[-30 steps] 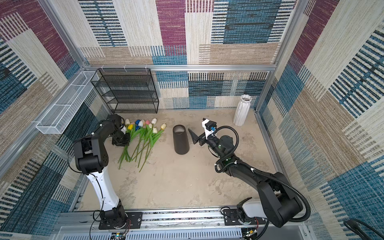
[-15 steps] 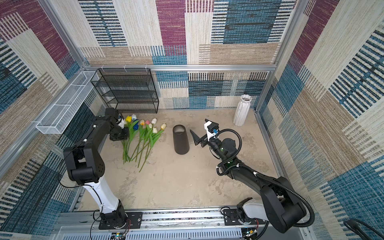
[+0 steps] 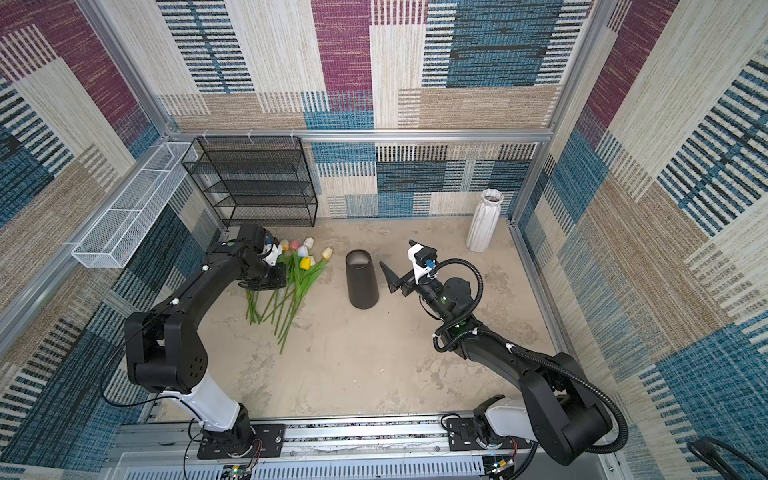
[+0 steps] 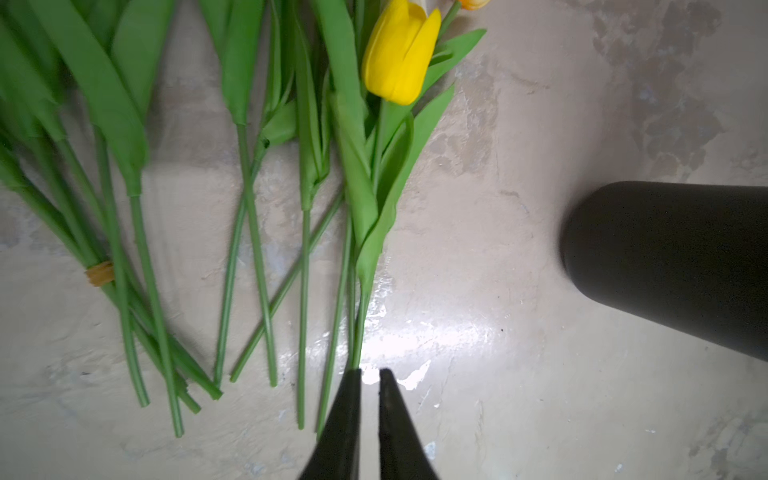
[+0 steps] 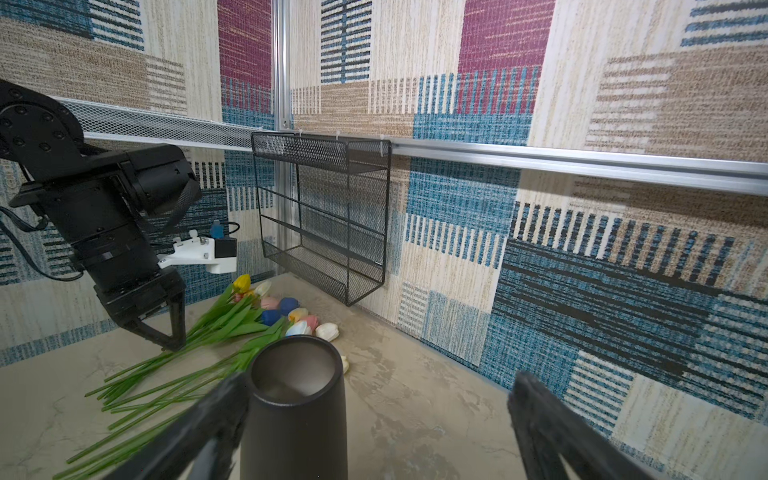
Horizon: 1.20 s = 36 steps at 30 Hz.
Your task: Arrange the flowers into the vase
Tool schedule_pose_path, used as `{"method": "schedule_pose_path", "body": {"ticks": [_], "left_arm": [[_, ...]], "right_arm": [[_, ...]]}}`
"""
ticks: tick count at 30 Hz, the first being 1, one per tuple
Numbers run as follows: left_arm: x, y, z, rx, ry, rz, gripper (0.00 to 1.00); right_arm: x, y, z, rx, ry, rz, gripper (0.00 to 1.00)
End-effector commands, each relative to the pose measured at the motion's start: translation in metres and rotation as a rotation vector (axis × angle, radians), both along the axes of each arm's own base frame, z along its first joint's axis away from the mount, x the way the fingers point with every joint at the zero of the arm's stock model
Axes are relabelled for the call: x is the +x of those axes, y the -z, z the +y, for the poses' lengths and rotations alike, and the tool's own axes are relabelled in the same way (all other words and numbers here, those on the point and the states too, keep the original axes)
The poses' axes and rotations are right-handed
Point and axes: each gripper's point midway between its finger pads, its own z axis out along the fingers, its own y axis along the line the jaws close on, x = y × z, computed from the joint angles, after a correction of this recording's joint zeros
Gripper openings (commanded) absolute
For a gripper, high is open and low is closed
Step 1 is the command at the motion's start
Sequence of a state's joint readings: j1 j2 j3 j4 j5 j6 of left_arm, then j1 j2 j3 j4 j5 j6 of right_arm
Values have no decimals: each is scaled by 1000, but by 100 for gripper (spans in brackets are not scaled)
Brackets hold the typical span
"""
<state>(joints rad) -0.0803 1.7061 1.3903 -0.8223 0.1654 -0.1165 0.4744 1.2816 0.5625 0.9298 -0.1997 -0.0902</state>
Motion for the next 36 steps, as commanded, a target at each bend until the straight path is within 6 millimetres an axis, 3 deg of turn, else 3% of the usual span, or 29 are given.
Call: {"method": "schedule_pose_path", "body": {"ticks": [1, 2, 4, 6, 9, 14, 20, 29, 36], "left_arm": [[12, 6, -7, -44, -15, -24, 0], [12, 10, -6, -38, -18, -14, 0], [11, 15, -7, -41, -20, 3, 18], [10, 22, -7, -44, -19, 22, 28], [7, 36, -9, -45, -7, 60, 32], [-4, 50, -29, -41, 60, 105, 37], [-11, 74, -22, 10, 33, 157, 35], [-11, 64, -9, 74, -9, 123, 41], [-10, 92, -13, 72, 17, 194, 26]], "right_arm": [[-1, -12, 1, 25, -11, -31, 100], [-1, -11, 2, 22, -10, -29, 100], [0, -11, 2, 18, -11, -25, 100], [0, -10, 3, 17, -14, -23, 100], [1, -8, 4, 15, -17, -18, 100], [3, -8, 7, 14, -30, -15, 100], [1, -11, 7, 23, -33, -25, 100], [-1, -10, 4, 21, -26, -28, 100], [-3, -12, 3, 29, -25, -32, 100]]}}
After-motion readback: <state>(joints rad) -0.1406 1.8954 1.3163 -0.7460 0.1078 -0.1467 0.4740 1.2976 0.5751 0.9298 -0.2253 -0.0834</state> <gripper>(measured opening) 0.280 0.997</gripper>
